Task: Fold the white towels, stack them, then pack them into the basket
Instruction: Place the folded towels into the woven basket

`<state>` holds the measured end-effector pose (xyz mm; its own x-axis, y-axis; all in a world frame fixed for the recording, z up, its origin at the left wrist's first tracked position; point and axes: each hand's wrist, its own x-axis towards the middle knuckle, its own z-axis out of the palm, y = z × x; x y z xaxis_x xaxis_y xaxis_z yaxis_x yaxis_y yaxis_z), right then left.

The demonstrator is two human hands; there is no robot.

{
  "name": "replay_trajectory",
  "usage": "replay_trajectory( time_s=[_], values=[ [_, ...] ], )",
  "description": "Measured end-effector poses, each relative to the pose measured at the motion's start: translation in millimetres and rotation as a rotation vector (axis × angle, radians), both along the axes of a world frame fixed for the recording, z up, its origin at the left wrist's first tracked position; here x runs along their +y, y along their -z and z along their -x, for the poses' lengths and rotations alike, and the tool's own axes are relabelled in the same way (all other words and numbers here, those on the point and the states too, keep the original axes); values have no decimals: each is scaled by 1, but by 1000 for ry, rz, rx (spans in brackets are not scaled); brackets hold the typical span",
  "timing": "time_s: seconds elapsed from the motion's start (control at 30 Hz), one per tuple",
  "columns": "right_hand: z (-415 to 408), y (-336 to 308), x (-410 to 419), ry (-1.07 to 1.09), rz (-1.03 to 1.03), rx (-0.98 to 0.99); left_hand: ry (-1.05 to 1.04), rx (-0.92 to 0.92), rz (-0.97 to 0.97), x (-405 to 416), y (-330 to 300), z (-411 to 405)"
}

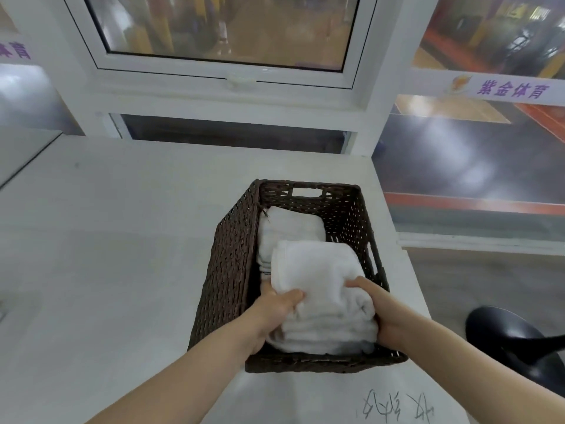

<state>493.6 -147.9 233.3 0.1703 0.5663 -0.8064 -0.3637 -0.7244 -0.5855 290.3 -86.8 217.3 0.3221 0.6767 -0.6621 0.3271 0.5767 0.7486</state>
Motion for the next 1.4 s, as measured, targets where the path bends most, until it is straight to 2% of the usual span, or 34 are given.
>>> replay_trajectory(
  time_s=[0.27,0.4,0.53,0.63,0.7,0.83,0.9,1.07,1.17,1.23,1.33,1.4],
  values=[
    [9,53,27,-9,138,22,-118,169,78,4,28,-6],
    [19,71,36,-60,204,-60,-156,244,151,10,31,-9],
    [15,81,42,-45,208,-117,-181,279,194,12,35,-16],
    [18,82,43,-51,184,-93,-173,300,153,17,40,-20],
    [21,84,42,-87,180,-95,-113,377,78,18,43,-22],
    [28,89,38,-308,220,-116,167,631,-91,14,45,-23],
    [27,88,41,-373,244,-135,256,651,-226,12,40,-23],
    [26,88,45,-356,237,-134,556,688,-800,18,3,-12],
    [26,93,45,-374,249,-95,505,731,-1102,33,-15,10],
    [26,96,44,-428,274,-122,368,743,-1039,45,-16,32],
    [24,107,48,-450,286,-109,244,634,-654,51,0,57],
    [27,106,49,-409,228,-59,219,506,-495,47,13,59]
  ],
)
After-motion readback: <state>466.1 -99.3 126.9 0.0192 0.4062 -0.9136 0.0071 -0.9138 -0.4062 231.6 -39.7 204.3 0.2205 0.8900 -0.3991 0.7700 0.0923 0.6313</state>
